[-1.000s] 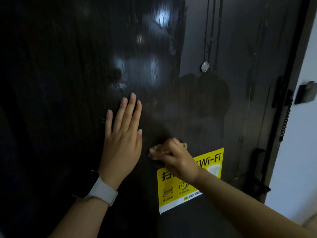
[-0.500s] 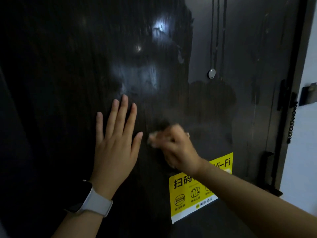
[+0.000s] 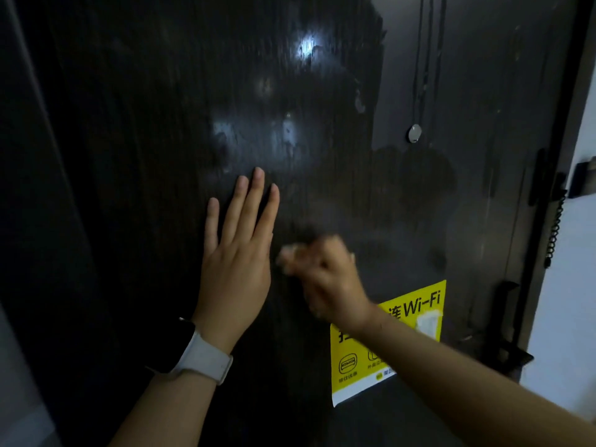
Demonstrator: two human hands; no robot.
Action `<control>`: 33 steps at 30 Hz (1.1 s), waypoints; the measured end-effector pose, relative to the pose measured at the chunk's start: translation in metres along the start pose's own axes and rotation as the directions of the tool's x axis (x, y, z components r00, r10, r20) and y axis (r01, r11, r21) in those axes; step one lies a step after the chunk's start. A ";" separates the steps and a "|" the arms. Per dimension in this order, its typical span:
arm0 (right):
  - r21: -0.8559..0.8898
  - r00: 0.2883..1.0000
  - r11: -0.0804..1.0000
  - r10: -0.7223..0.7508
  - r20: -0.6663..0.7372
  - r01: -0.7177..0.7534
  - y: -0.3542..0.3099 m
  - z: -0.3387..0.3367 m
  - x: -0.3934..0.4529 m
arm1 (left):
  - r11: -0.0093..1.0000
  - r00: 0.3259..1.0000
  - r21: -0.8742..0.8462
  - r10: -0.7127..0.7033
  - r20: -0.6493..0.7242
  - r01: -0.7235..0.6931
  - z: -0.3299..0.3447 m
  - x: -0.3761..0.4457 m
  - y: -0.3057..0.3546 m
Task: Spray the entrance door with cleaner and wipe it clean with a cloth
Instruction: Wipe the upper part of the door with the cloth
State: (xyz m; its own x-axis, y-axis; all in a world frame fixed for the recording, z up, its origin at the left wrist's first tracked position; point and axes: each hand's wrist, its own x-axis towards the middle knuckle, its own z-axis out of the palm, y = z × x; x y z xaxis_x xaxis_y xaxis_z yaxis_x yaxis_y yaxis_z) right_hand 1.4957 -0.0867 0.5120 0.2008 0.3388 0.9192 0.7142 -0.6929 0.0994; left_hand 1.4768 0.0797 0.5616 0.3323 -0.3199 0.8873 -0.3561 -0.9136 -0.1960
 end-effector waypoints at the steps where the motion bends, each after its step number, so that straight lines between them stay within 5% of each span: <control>1: -0.003 0.990 0.995 -0.099 0.102 0.100 -0.004 0.007 -0.020 | 1.000 1.000 0.009 -0.002 -0.002 0.002 0.000 0.000 0.000; 5: 0.002 0.901 0.950 -0.297 0.317 0.312 0.000 0.008 -0.050 | 1.000 1.000 0.010 -0.002 0.003 0.002 -0.003 0.001 0.001; 7: -0.027 0.951 0.991 -0.118 0.286 0.131 0.006 -0.005 -0.029 | 1.000 1.000 0.010 0.009 0.011 -0.009 -0.004 0.001 0.000; 9: -0.092 0.994 0.993 0.079 0.070 -0.072 0.015 -0.025 0.001 | 1.000 1.000 0.010 0.009 0.014 -0.009 -0.003 0.001 -0.001; 11: 0.035 0.944 0.969 0.247 -0.218 -0.246 0.016 -0.039 0.031 | 1.000 1.000 0.018 0.002 0.013 -0.002 -0.003 0.001 0.000; 14: 0.054 0.872 0.964 0.257 -0.416 -0.259 0.009 -0.022 0.032 | 1.000 1.000 0.027 0.004 0.022 -0.004 -0.004 0.000 0.000; 16: 0.073 0.908 0.979 0.204 -0.367 -0.190 -0.013 0.008 0.000 | 1.000 1.000 0.027 0.007 0.022 -0.008 -0.005 0.001 0.000; 19: 0.054 0.997 0.999 0.002 -0.077 0.002 -0.028 0.034 -0.054 | 0.999 0.999 0.035 0.006 0.035 -0.007 -0.006 0.000 0.002; 22: -0.024 0.972 0.979 -0.196 0.128 0.200 -0.013 0.018 -0.067 | 0.999 0.999 0.046 -0.004 0.048 0.001 -0.007 0.000 0.003; 26: -0.168 0.999 0.985 0.039 -0.038 -0.045 0.025 -0.025 -0.041 | 0.999 0.998 0.045 -0.022 0.059 0.019 -0.007 0.002 0.003; 29: -0.010 0.866 0.923 0.357 -0.350 -0.384 0.065 -0.053 -0.015 | 0.998 0.997 -0.009 -0.056 0.049 0.056 -0.005 0.005 0.006; 33: 0.164 0.655 0.869 0.464 -0.597 -0.466 0.109 -0.078 0.017 | 0.992 0.997 -0.100 -0.077 -0.014 0.075 -0.005 0.005 0.015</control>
State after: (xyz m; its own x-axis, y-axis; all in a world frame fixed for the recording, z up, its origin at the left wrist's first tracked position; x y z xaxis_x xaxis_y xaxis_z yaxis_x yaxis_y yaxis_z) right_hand 1.5250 -0.2061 0.5684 0.0623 -0.4792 0.8755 0.6374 -0.6559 -0.4044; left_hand 1.4685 0.0654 0.5651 0.3463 -0.2453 0.9055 -0.4159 -0.9053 -0.0862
